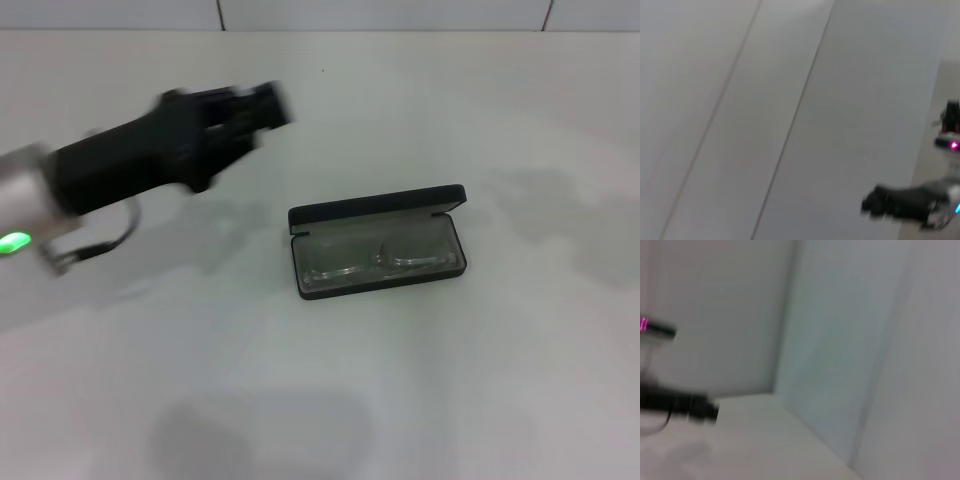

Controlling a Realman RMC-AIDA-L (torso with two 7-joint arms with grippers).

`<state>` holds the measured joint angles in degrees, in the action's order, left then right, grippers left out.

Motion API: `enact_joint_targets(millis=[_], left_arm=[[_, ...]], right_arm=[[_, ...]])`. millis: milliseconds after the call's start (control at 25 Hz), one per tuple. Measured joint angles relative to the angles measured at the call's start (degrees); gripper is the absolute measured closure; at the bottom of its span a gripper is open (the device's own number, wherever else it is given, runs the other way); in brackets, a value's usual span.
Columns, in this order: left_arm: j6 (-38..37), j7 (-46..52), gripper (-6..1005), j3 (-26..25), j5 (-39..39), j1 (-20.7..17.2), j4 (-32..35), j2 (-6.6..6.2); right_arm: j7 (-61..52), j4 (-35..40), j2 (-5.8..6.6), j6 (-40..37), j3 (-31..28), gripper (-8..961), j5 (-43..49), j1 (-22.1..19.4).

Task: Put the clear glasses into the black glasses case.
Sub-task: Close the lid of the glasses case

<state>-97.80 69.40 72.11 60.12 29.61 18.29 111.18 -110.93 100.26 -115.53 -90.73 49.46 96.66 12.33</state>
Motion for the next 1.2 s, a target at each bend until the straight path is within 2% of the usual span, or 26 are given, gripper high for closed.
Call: enact_joint_targets(millis=[120, 160, 240, 440, 520, 720, 1200], left_arm=[[6.48, 1.55, 834, -0.02, 4.15, 4.90, 0.00, 1.78], [8.06, 1.93, 834, -0.05, 4.96, 5.69, -0.01, 2.16], [12.88, 2.70, 833, -0.01, 7.47, 8.02, 0.00, 3.68], [24.90, 4.28, 833, 0.16, 15.54, 12.20, 0.05, 7.55], [26.84, 4.92, 833, 0.20, 17.25, 12.73, 0.05, 8.13], [29.95, 5.82, 833, 0.36, 20.23, 13.22, -0.02, 8.69], [30.33, 6.37, 832, 0.42, 20.65, 12.69, -0.53, 8.60]], right_arm=[[2.59, -7.76, -0.08, -2.15, -6.78, 818, -2.42, -0.17], [3.52, -10.27, -0.11, -2.48, -8.68, 817, -2.88, -0.20], [5.62, -15.56, -0.15, -2.56, -12.61, 817, -3.51, -0.24], [13.81, -31.18, -0.06, -4.04, -22.70, 815, -4.66, -0.22], [16.22, -35.63, -0.01, -4.49, -25.37, 814, -4.53, -0.27], [19.57, -41.68, 0.07, -4.81, -26.77, 812, -4.42, -0.31], [21.42, -45.23, 0.13, -4.57, -26.34, 808, -3.26, 1.36]])
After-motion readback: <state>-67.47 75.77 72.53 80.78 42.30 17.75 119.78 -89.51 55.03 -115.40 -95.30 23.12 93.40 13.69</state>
